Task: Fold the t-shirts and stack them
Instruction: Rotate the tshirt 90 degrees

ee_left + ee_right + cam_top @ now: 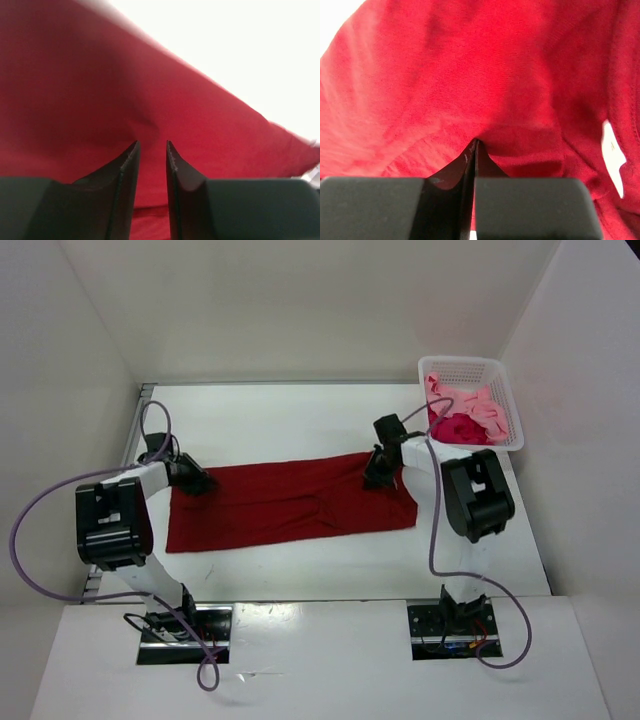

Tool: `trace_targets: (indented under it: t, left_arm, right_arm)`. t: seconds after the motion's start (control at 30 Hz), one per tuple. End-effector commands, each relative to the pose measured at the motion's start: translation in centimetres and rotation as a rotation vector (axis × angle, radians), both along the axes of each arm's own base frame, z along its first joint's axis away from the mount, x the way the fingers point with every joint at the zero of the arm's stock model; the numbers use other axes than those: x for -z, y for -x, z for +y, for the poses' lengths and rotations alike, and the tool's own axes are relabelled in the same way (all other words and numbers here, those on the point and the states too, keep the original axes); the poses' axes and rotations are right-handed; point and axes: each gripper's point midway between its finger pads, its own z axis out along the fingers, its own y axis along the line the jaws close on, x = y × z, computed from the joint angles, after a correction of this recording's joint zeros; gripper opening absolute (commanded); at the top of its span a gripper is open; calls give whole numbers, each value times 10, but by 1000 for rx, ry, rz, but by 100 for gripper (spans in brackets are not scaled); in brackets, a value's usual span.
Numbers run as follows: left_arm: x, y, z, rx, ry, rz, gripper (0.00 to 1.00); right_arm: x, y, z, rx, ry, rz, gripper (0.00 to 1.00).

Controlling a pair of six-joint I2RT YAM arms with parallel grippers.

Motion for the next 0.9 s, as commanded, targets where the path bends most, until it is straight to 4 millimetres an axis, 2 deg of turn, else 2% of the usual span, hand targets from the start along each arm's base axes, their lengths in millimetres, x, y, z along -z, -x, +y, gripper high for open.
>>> trace_targets:
  t: [0.0,0.03,0.07,0.1,0.13,0.17,0.2,0.23,0.27,0.3,0.33,0.37,0.4,0.43,0.47,0.5,0.53,0.57,0.6,0.63,0.67,0.7,0.73,0.77,0.8,0.83,0.87]
  left_arm:
    - [-60,-36,2,42,-90,-157,36]
    - [-72,-39,-4,56,-94,-182,36]
    - [-77,-40,-14,87,-109,-194,36]
    - [-79,-37,-21,103,-107,-191,37]
    - [-83,-35,-26,116,-107,-196,37]
    - [-81,-30,-41,155,-93,-183,37]
    - [-80,-25,-47,169,-90,-174,37]
    - [-83,-21,-54,187,-82,-180,37]
    - [-76,-14,-58,199,-78,-155,37]
    - [-81,-9,-63,213,-70,-163,37]
    - [-78,-4,-71,236,-56,-154,37]
    - [-78,1,-73,241,-47,-146,38]
    - [-80,5,-80,263,-37,-146,38]
    - [-78,10,-84,275,-34,-128,38]
    - [-87,8,-89,289,-28,-154,38]
    - [-93,6,-92,309,-36,-165,38]
    - [-99,7,-97,331,-43,-179,38]
    - [-107,5,-97,331,-45,-199,38]
    - [-111,3,-101,352,-53,-215,34]
    - [-111,4,-105,362,-52,-216,26]
    - [-116,5,-107,368,-44,-229,20]
    - [-124,5,-110,379,-33,-258,16]
    - [-124,9,-113,397,-39,-273,13]
    - [-125,12,-113,397,-40,-277,7]
    - [-124,15,-113,404,-45,-280,5]
    - [-129,16,-112,414,-55,-298,4]
    - [-129,20,-108,409,-79,-296,4]
  right_arm:
    - [2,-72,22,-17,1,-99,0]
    - [-2,-90,28,-29,0,-122,0]
    - [26,-97,30,-31,19,-63,0]
    - [-11,-146,48,-42,-22,-179,0]
    - [-16,-163,57,-64,-41,-194,0]
    - [24,-158,63,-80,-19,-82,0]
    - [-28,-203,80,-91,-69,-232,0]
    - [-36,-212,90,-102,-78,-258,0]
    - [-42,-221,100,-111,-88,-285,0]
    - [-57,-233,108,-123,-124,-338,0]
    - [-66,-233,118,-140,-148,-366,2]
    - [-31,-222,118,-153,-146,-280,2]
    - [-78,-230,124,-165,-189,-373,4]
    - [-87,-227,125,-175,-160,-387,6]
    - [-101,-221,133,-201,-129,-418,9]
    - [-137,-216,131,-211,-98,-471,13]
    - [-154,-213,127,-223,-53,-511,22]
    - [-166,-208,124,-223,-53,-512,26]
    - [-210,-197,125,-239,-66,-573,30]
    - [-224,-189,122,-238,-69,-581,32]
    - [-212,-181,117,-259,-43,-541,37]
    - [-216,-166,125,-291,-41,-534,38]
    - [-277,-150,127,-297,-92,-663,38]
    - [-222,-126,125,-327,-67,-540,40]
    - [-225,-109,128,-334,-104,-552,43]
    - [-278,-86,135,-344,-193,-692,43]
    - [-225,-55,136,-350,-218,-555,45]
